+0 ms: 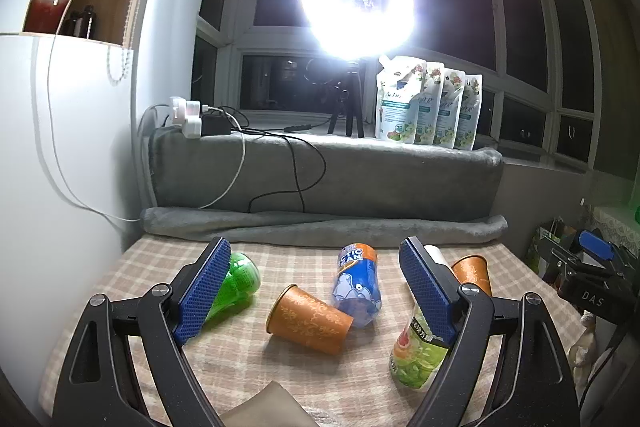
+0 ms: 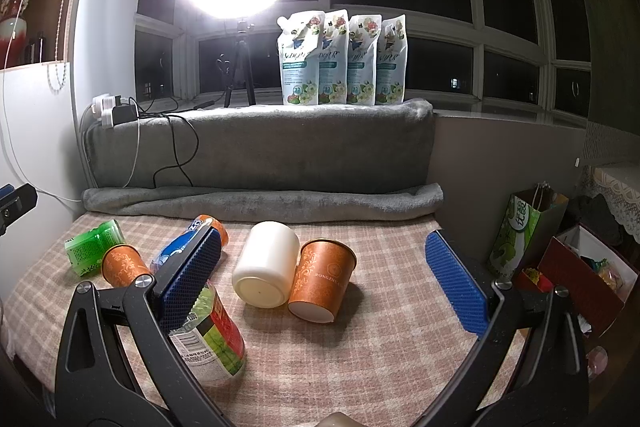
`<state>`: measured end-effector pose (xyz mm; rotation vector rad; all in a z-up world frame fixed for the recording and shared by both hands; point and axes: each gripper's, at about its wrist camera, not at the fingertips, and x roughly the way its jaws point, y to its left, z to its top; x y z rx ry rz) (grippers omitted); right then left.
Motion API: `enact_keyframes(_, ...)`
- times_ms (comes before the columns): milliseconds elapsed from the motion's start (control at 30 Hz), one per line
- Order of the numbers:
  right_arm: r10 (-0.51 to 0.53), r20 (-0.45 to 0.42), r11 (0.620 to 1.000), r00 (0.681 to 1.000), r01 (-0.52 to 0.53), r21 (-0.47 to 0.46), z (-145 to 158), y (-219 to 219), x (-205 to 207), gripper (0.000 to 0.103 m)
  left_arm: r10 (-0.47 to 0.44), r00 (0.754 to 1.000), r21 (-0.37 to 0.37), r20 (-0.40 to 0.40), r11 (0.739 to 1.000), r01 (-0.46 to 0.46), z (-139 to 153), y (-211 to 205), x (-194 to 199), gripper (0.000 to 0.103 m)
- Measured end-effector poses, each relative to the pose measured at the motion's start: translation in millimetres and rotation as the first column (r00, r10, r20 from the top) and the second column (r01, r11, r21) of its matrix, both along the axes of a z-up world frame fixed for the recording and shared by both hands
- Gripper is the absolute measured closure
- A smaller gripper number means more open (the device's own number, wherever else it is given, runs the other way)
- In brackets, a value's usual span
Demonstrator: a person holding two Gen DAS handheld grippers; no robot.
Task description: Flip cup upright
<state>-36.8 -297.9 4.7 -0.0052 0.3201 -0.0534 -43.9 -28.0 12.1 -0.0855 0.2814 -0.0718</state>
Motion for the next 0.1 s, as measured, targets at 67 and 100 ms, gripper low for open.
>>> enact_keyframes(67,0.000,0.000,1.000,1.000,0.000,-0.002,0.3,0.3,0.1,0.000,0.000,1.000,0.002,0.002,1.000,0.000,0.4,-0.5,0.0,0.017)
enact_keyframes(100,0.000,0.000,1.000,1.000,0.000,-0.002,-0.1,-0.1,0.0,0.000,0.001,1.000,0.004,0.004,1.000,-0.001,0.7,-0.9,-0.1,0.017)
